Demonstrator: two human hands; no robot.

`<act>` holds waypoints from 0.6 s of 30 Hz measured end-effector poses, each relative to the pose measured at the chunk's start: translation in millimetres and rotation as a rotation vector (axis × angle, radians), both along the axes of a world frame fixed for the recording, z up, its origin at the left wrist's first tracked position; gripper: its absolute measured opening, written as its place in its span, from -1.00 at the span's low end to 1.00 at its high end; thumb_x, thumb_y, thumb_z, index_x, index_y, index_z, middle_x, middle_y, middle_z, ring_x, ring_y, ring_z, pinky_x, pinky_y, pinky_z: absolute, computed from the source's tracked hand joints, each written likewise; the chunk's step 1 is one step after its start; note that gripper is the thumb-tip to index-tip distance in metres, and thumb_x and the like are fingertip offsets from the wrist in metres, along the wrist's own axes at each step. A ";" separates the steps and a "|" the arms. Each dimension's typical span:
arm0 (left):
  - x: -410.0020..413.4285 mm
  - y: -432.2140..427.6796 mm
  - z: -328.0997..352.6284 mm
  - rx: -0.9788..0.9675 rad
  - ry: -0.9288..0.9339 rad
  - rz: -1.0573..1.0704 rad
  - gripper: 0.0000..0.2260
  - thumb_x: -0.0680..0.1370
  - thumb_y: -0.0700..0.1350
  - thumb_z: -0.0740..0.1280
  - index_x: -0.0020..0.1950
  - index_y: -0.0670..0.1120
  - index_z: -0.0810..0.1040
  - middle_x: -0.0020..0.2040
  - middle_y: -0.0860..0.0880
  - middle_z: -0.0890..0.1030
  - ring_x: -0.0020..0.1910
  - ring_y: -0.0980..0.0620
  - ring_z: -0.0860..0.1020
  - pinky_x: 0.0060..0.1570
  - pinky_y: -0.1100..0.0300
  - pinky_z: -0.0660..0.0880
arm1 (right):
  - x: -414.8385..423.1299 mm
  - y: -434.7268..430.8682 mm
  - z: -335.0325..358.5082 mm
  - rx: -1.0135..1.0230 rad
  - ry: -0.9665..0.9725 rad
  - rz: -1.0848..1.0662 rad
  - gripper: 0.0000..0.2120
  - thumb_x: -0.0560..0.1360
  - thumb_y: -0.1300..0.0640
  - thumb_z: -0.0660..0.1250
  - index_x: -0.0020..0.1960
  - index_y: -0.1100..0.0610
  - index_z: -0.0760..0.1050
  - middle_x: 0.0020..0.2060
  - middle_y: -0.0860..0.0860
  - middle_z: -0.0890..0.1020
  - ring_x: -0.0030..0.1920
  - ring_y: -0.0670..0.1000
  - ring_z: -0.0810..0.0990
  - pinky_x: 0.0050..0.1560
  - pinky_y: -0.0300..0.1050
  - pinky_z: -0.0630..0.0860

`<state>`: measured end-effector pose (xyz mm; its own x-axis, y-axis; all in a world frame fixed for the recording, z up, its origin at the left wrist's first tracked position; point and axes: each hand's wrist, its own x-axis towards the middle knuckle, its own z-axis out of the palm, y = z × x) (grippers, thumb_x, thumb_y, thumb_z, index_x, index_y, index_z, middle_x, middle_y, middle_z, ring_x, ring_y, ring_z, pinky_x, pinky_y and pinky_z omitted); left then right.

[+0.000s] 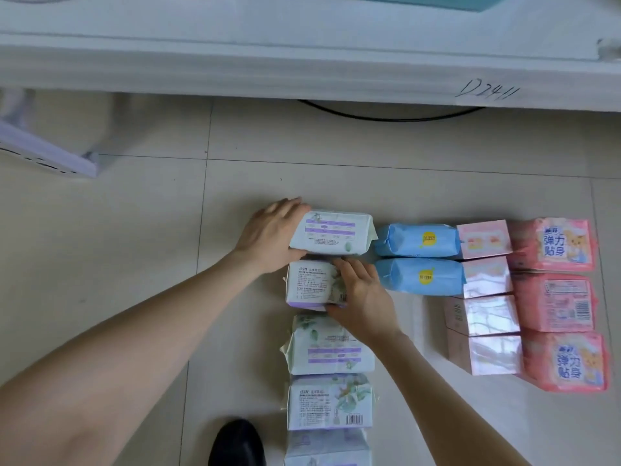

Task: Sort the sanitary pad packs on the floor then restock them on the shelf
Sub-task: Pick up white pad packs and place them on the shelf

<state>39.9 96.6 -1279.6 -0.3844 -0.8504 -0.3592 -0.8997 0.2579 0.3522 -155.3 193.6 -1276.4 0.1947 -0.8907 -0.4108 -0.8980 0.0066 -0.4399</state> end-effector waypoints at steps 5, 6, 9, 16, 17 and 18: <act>-6.6 -5.5 4.4 0.078 0.105 0.043 -0.38 0.40 -0.05 0.49 0.39 -0.09 0.34 0.28 -0.05 0.43 0.13 -0.15 0.51 0.00 -0.03 0.50 | 3.9 -0.5 1.1 0.025 -0.004 -0.029 -0.34 0.34 0.07 0.50 0.39 0.08 0.34 0.28 -0.03 0.45 0.26 0.06 0.32 0.01 -0.06 0.51; -6.4 -5.4 6.4 0.075 0.127 0.055 -0.41 0.40 -0.07 0.50 0.37 -0.11 0.36 0.25 -0.07 0.44 0.10 -0.17 0.53 -0.03 -0.03 0.50 | 4.5 -1.5 2.8 0.031 -0.003 -0.033 -0.38 0.34 0.08 0.49 0.35 0.08 0.37 0.25 -0.03 0.47 0.22 0.07 0.34 -0.03 -0.04 0.51; -2.1 -5.2 13.9 0.044 0.160 0.112 -0.45 0.40 -0.13 0.50 0.33 -0.13 0.39 0.23 -0.10 0.45 0.09 -0.19 0.53 0.00 -0.04 0.49 | 5.4 -5.4 9.6 0.028 -0.014 -0.040 -0.48 0.33 0.09 0.48 0.25 0.11 0.43 0.15 0.01 0.52 0.14 0.10 0.38 -0.11 -0.03 0.48; 23.4 6.5 49.4 -0.040 0.192 0.299 -0.44 0.38 -0.17 0.52 0.33 -0.16 0.42 0.21 -0.14 0.47 0.10 -0.20 0.53 -0.01 0.04 0.44 | 5.6 -6.7 49.6 -0.078 -0.005 -0.074 -0.52 0.31 0.09 0.49 0.18 0.12 0.47 0.07 0.00 0.55 0.08 0.10 0.41 -0.25 -0.02 0.50; 27.0 10.9 57.0 -0.050 0.190 0.331 -0.44 0.37 -0.16 0.52 0.33 -0.15 0.43 0.21 -0.13 0.47 0.10 -0.19 0.53 -0.03 0.07 0.42 | 4.7 -4.3 58.2 -0.087 -0.003 -0.073 -0.53 0.30 0.08 0.50 0.17 0.11 0.48 0.06 0.00 0.56 0.08 0.10 0.42 -0.26 -0.03 0.49; 30.3 15.8 65.2 -0.058 0.187 0.361 -0.44 0.37 -0.16 0.53 0.33 -0.15 0.43 0.21 -0.12 0.47 0.09 -0.18 0.53 -0.05 0.09 0.41 | 3.7 -1.7 67.5 -0.090 -0.001 -0.076 -0.53 0.30 0.08 0.50 0.17 0.11 0.48 0.05 -0.01 0.56 0.07 0.10 0.43 -0.28 -0.04 0.48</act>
<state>70.2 112.4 -1214.4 -0.1119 -0.9593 -0.2593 -0.8579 -0.0384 0.5125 -151.6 192.0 -1208.9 0.1250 -0.9364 -0.3280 -0.8960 0.0353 -0.4426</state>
